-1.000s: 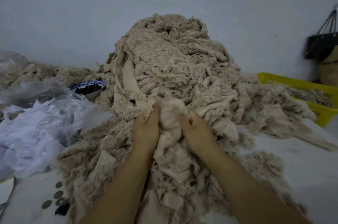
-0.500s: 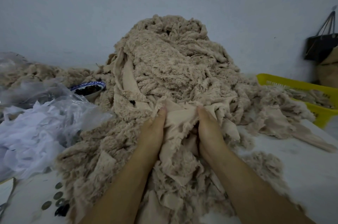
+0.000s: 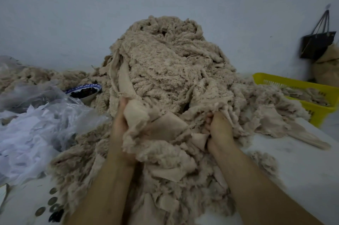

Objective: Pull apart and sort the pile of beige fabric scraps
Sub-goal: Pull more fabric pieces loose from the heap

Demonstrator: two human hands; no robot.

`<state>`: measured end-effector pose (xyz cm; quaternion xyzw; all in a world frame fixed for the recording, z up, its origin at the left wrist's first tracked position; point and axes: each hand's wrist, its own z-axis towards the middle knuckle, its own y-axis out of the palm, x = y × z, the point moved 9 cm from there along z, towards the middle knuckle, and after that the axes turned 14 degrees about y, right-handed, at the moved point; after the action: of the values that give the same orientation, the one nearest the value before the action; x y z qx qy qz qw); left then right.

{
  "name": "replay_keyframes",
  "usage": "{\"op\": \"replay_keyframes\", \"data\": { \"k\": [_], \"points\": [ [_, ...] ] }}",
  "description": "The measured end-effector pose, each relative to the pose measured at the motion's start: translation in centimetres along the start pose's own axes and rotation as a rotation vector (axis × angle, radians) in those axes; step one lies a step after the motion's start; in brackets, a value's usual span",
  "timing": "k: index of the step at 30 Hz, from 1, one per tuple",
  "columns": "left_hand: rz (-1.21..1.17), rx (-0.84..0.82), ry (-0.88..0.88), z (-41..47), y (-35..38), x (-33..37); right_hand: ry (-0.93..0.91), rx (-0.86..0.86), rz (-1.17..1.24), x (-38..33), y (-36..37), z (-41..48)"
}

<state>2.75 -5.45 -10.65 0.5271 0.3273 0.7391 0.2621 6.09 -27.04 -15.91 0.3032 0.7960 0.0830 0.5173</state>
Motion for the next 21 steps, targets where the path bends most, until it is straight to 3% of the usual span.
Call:
{"op": "replay_keyframes", "data": {
  "k": [2,6,9,11,13,15,17,21],
  "points": [
    [0.125,0.083,-0.046,0.4,-0.8,-0.8,-0.065,-0.097,-0.175,-0.2,1.5,-1.0],
    [0.36,0.216,-0.057,-0.3,-2.3,-2.1,-0.225,-0.515,-0.741,3.1,7.1,-5.3],
    [0.256,0.331,-0.052,0.1,-3.9,-1.2,-0.348,-0.682,-1.109,5.0,8.4,-7.2],
    [0.13,0.39,-0.031,0.6,-4.7,-0.9,-0.522,-0.645,-1.341,5.4,8.7,-7.1],
    [0.011,0.443,0.034,1.1,-5.4,-0.4,-0.578,-0.561,-1.196,3.8,8.7,-7.0],
    [-0.105,0.472,0.115,1.6,-5.7,0.2,-0.399,-0.472,-0.811,1.9,7.1,-5.7],
    [-0.155,0.461,0.164,1.9,-5.8,0.6,-0.167,-0.498,-0.508,1.3,6.1,-4.6],
    [-0.136,0.362,0.166,2.1,-4.9,0.4,0.056,-0.513,-0.231,1.4,5.3,-3.9]
  ]
}}
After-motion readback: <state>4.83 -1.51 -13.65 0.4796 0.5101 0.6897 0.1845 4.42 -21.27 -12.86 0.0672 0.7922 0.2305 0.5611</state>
